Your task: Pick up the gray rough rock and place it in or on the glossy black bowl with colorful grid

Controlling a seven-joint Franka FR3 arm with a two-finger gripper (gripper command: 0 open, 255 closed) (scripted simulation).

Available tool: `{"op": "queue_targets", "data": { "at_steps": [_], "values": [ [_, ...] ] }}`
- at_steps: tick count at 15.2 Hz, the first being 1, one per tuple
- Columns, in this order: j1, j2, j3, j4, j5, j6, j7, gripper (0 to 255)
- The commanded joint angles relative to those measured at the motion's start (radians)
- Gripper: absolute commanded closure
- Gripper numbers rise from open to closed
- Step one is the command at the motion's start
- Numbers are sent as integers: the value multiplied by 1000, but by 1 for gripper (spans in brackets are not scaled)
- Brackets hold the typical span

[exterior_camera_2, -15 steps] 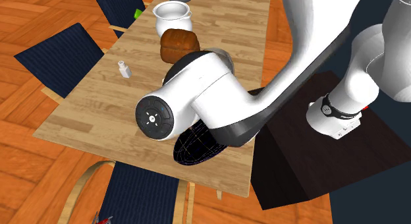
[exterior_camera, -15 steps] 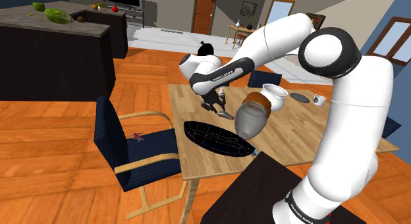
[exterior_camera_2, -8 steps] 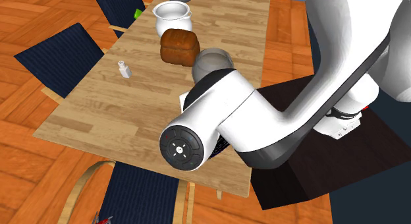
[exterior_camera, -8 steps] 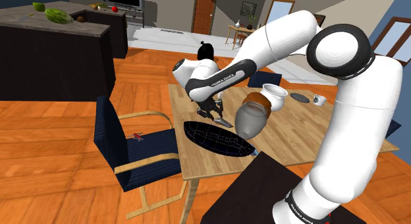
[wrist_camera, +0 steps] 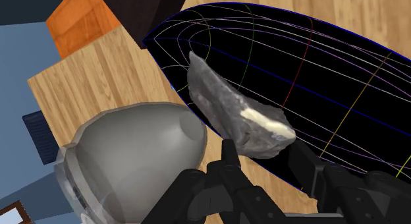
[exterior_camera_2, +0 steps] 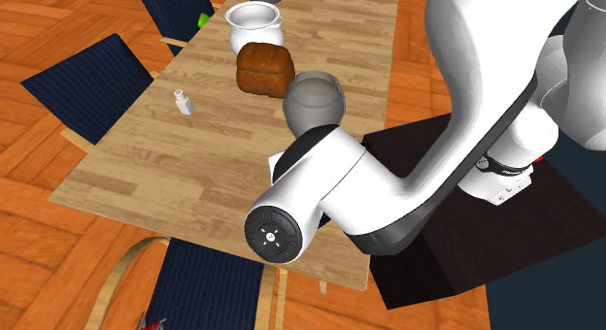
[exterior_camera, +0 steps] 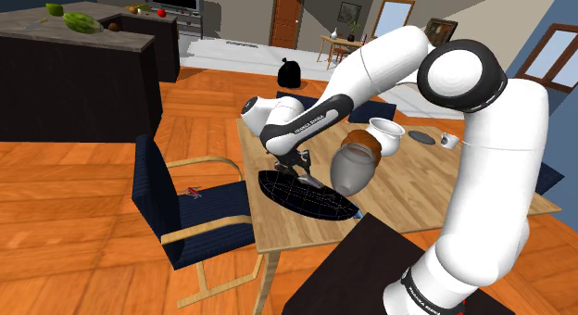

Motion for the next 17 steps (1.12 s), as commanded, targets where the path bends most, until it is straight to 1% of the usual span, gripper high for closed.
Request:
{"op": "queue_targets", "data": {
  "at_steps": [1, 6, 14, 15, 17],
  "values": [
    [0, 17, -4, -5, -10, 18, 13, 255],
    [6, 73, -16, -4, -35, 58, 47, 255],
    [6, 73, -16, -4, -35, 58, 47, 255],
    [6, 73, -16, -4, -35, 58, 47, 0],
    [6, 73, -16, -4, -35, 58, 47, 0]
  ]
}}
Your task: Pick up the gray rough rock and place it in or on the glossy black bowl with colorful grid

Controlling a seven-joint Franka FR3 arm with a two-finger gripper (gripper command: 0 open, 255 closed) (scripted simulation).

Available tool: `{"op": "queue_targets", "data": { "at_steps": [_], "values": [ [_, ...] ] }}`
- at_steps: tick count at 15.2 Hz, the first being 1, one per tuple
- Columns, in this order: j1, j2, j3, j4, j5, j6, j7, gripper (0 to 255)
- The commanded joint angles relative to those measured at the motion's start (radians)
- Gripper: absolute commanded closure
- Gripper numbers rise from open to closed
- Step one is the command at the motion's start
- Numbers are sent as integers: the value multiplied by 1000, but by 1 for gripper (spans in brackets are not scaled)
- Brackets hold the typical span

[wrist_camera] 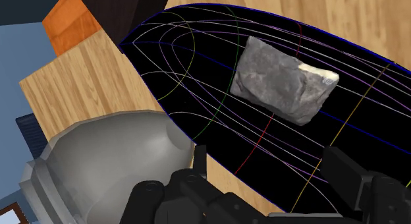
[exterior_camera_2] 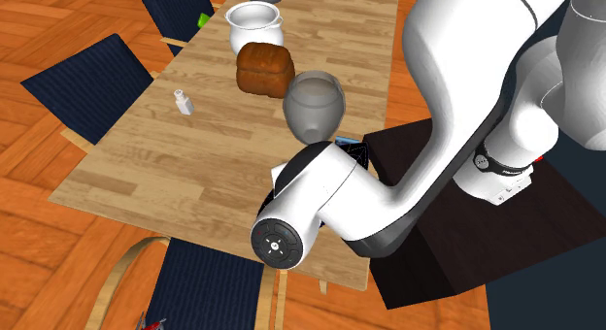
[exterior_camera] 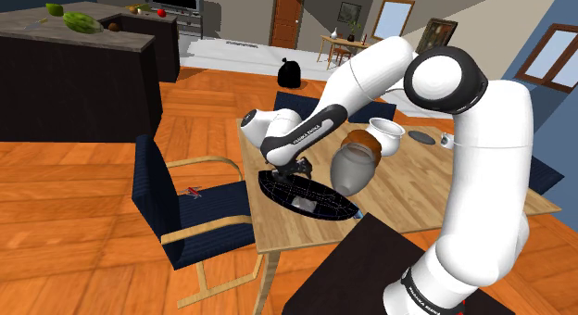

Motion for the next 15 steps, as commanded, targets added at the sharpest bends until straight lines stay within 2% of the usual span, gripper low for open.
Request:
{"op": "queue_targets", "data": {
  "at_steps": [1, 3, 7, 15],
  "values": [
    [0, 0, 0, 0, 0, 0, 0, 0],
    [0, 0, 0, 0, 0, 0, 0, 0],
    [35, -13, 26, 91, 43, -106, -24, 0],
    [35, -13, 26, 91, 43, -106, -24, 0]
  ]
}}
